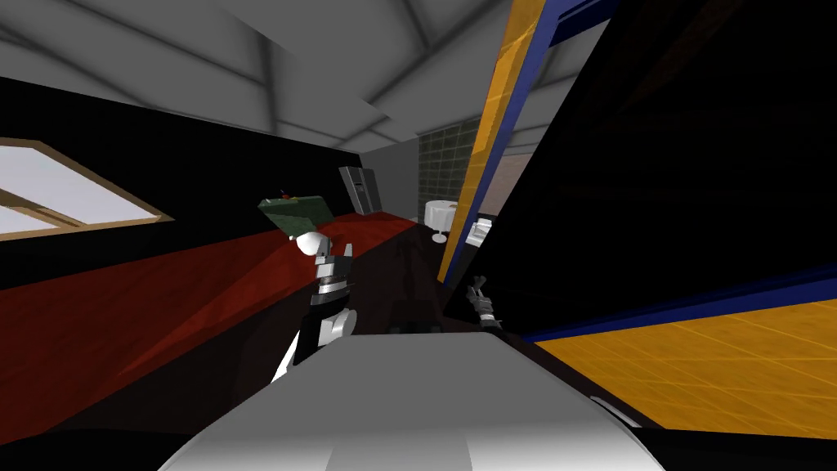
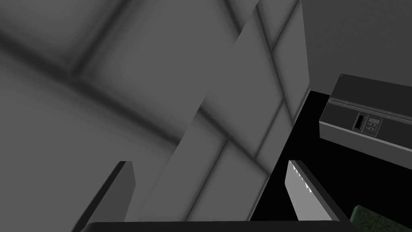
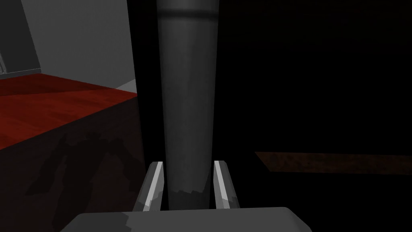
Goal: Pull the door open
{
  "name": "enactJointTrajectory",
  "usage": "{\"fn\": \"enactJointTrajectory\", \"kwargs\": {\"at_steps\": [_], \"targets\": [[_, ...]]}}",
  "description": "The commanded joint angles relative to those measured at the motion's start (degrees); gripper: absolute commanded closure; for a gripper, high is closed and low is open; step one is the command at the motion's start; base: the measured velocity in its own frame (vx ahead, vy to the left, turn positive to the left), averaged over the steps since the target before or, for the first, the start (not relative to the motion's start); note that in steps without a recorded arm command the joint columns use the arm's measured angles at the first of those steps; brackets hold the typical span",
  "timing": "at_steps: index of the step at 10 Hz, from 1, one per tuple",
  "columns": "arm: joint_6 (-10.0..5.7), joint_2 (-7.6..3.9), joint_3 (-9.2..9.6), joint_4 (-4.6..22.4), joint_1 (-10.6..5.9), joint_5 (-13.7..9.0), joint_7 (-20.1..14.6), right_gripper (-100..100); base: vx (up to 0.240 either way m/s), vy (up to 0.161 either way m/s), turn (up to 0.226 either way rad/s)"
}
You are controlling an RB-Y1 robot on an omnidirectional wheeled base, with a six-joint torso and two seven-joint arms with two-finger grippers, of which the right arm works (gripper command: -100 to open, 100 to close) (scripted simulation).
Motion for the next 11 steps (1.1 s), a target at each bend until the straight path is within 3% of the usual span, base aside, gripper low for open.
{"fn": "enactJointTrajectory", "kwargs": {"at_steps": [1, 3, 4, 5, 11], "targets": [[-1.24, -0.88, 1.29, -0.2, 0.88, 0.5, -1.0, 100, -0.215, -0.015, 0.091], [-2.51, -2.04, 2.8, -0.5, 1.58, 1.1, -2.3, 100, -0.241, -0.037, 0.098], [-1.93, -1.76, 2.33, -0.6, 1.34, 0.9, -1.8, 100, -0.118, -0.008, 0.021], [-3.34, -2.51, 3.7, -0.2, 1.96, 1.5, -3.0, 100, -0.173, -0.02, 0.155], [-7.8, -5.07, 7.33, 0.7, 3.48, 2.9, -6.1, 100, -0.211, -0.052, 0.123]]}}
